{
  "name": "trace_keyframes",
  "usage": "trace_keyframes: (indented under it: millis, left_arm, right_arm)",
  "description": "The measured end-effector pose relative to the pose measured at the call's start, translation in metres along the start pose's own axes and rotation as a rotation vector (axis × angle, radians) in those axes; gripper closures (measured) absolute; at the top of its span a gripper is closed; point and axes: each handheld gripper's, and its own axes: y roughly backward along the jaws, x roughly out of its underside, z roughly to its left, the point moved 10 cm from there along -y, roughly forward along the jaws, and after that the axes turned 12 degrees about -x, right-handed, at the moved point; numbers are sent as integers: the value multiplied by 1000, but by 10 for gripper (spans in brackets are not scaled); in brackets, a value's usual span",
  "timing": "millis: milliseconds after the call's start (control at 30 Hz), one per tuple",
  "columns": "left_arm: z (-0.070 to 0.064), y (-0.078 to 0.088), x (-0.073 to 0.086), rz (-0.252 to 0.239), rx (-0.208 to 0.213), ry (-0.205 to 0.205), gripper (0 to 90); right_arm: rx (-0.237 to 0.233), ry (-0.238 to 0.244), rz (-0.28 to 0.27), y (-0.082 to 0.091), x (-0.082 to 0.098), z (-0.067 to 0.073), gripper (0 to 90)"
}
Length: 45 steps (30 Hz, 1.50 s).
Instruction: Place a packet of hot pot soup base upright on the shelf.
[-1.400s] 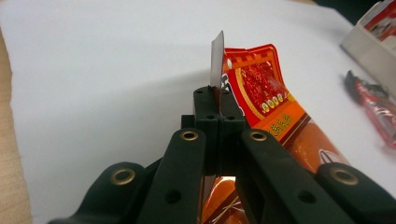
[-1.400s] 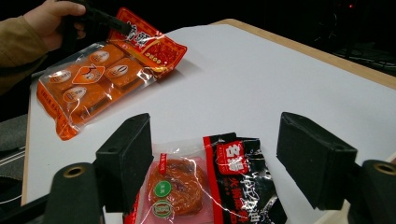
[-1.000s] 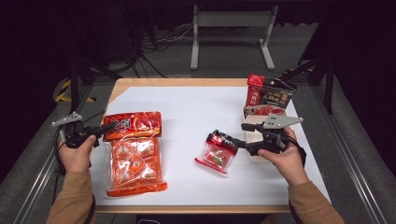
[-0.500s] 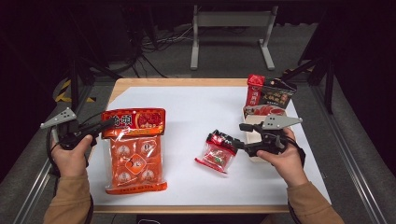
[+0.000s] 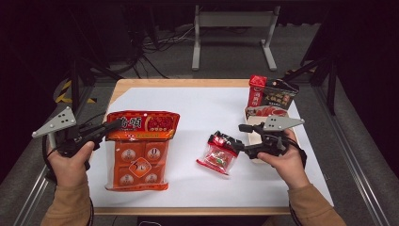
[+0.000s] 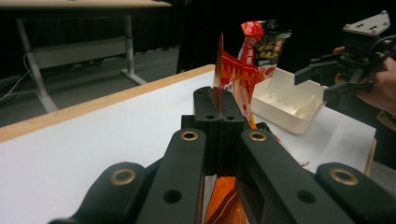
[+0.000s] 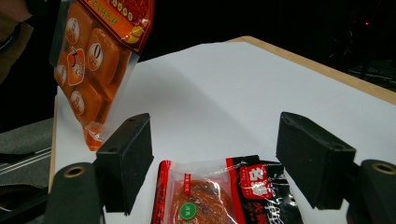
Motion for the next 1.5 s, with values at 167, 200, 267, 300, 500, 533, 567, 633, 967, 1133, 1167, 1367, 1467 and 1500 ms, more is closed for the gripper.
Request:
trace_keyframes:
  millis: [167, 200, 267, 300, 500, 533, 567, 633, 967, 1133, 1167, 1367, 1467, 1500]
  left_arm:
    - [-13, 3, -9, -36, 6, -29, 900]
    - [-13, 3, -9, -36, 6, -29, 900]
    - [-19, 4, -14, -60, 12, -45, 900]
    - [-26, 4, -17, -73, 23, -52, 900]
    - [-39, 3, -22, -80, 47, -87, 900]
    - [-41, 3, -23, -83, 54, -90, 900]
    - [-43, 2, -24, -84, 56, -94, 900]
    - [-47, 0, -25, -87, 61, -96, 900]
    - [-67, -12, -36, -99, 97, -132, 900]
    - [-71, -16, -43, -109, 110, -133, 900]
    - [-73, -17, -44, -111, 115, -133, 900]
    - [-85, -24, -54, -115, 147, -152, 900]
    - [-92, -27, -59, -118, 166, -154, 900]
    - [-94, -28, -60, -122, 173, -155, 900]
  right_arm:
    - [-5, 4, -4, 0, -2, 2, 274]
    - [-7, 5, -5, 0, -3, 2, 274]
    - [-11, 10, -5, -1, -3, 3, 274]
    - [-16, 22, -3, -3, -5, 5, 275]
    - [-34, 37, -2, -10, -8, 9, 274]
    - [-39, 41, 0, -12, -9, 10, 275]
    - [-39, 41, 0, -12, -9, 10, 275]
    - [-47, 49, 3, -16, -11, 12, 274]
    - [-109, 71, -2, -36, -20, 24, 275]
    - [-132, 74, -9, -44, -23, 26, 271]
    - [-140, 75, -12, -46, -25, 27, 267]
    - [-164, 81, -23, -57, -27, 32, 227]
    - [-177, 86, -28, -63, -27, 34, 220]
    - [-184, 86, -32, -64, -27, 35, 217]
